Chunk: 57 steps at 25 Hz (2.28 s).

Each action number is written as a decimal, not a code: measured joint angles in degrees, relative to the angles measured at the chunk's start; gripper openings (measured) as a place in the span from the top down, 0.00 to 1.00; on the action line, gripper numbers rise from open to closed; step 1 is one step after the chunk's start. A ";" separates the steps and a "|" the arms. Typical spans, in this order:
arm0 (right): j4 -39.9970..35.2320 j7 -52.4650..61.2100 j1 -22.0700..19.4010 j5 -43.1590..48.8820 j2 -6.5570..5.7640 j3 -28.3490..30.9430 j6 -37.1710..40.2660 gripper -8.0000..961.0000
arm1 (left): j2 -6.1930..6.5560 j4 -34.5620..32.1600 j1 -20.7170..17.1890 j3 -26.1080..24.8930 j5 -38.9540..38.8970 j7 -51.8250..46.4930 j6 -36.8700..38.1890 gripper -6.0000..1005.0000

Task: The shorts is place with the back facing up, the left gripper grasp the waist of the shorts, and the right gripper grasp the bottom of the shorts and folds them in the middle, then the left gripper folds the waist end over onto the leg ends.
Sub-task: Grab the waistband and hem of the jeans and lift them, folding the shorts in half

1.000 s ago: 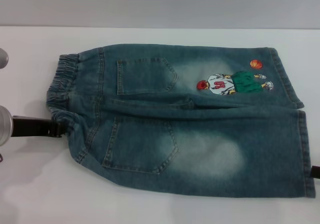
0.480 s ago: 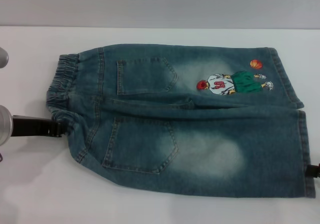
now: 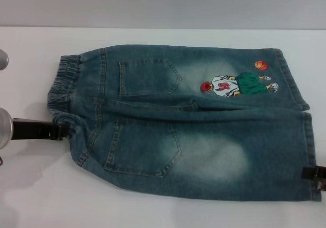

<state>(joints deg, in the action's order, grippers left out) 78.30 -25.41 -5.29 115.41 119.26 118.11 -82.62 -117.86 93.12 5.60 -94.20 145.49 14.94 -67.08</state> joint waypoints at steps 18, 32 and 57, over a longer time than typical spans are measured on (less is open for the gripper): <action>0.85 0.27 -1.27 0.63 -0.15 0.96 0.26 0.30 | 0.00 -0.38 0.14 0.08 -0.12 0.06 0.02 0.86; -0.42 0.01 -0.73 0.79 -0.15 0.36 0.91 0.30 | 0.00 -0.38 0.02 0.01 -0.11 0.09 0.02 0.86; 0.01 0.13 -1.00 1.48 -0.14 0.48 2.18 0.30 | 0.00 -0.45 0.33 0.09 -0.11 0.08 0.09 0.86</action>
<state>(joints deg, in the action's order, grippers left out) 78.31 -25.27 -6.30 116.89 119.12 118.59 -80.44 -117.86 92.67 5.93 -94.12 145.37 15.03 -66.99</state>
